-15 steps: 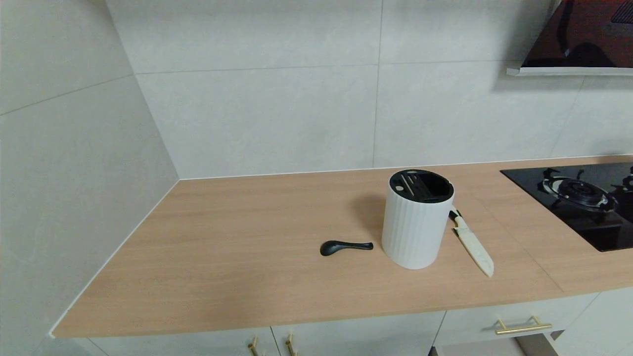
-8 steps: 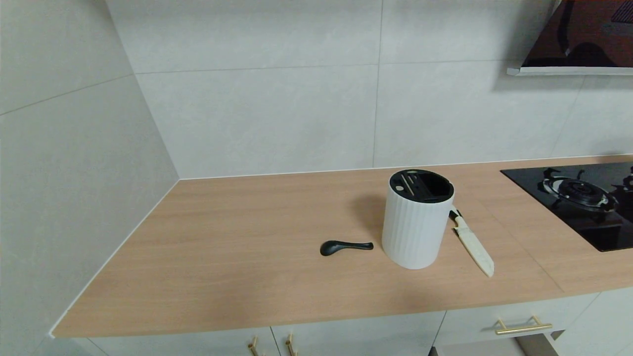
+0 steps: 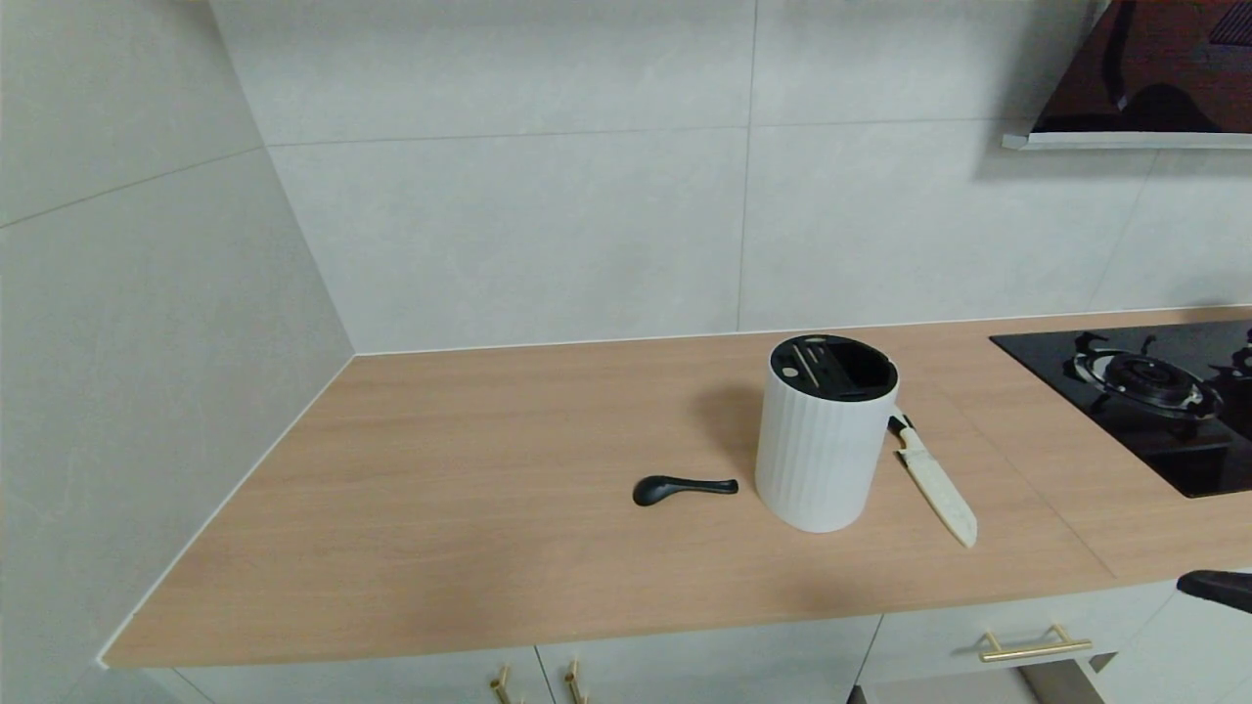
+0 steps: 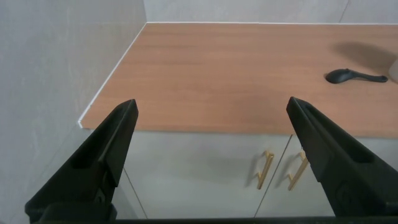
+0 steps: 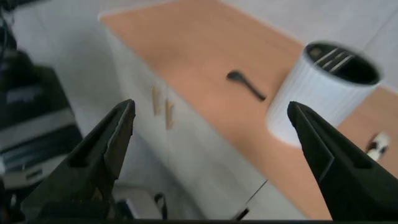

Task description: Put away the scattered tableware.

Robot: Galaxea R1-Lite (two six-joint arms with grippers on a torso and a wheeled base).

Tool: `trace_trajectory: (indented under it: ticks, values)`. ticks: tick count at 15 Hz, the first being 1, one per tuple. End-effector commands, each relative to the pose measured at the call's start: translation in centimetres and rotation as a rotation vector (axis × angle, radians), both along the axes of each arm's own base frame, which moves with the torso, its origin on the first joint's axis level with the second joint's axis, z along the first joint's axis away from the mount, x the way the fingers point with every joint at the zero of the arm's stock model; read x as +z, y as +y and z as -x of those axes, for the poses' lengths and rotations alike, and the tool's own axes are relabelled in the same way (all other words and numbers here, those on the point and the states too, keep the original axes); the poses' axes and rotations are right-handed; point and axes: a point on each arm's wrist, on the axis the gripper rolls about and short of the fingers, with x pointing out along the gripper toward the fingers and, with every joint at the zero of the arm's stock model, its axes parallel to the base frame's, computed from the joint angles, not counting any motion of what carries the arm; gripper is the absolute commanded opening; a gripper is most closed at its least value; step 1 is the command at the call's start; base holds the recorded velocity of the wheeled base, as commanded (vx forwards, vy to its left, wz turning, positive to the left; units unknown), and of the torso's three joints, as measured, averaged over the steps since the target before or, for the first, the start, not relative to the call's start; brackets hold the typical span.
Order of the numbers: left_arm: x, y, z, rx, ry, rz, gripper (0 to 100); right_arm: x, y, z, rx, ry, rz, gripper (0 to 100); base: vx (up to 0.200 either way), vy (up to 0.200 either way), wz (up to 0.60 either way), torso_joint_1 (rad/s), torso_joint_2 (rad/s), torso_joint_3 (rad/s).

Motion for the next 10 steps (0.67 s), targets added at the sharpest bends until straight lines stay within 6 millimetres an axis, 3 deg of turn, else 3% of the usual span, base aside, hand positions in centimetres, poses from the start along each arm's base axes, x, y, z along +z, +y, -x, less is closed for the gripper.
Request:
trace_trajectory:
  ticks: [1,6,10]
  values:
    - [0.0,0.0,0.0,0.001,0.0,0.0,100,-1.1,0.8,-0.9,0.05,0.077,0.052,100,0.0,0.0,0.0,0.0,0.0,0.0]
    - [0.0,0.0,0.0,0.0,0.003,-0.017,100,-1.7,4.9,-2.9,0.1,0.157,0.208,100,0.0,0.0,0.0,0.0,0.0,0.0]
    - [0.0,0.0,0.0,-0.002,0.003,-0.017,100,-0.4,7.5,-5.4,0.065,0.176,0.226,100,0.0,0.0,0.0,0.0,0.0,0.0]
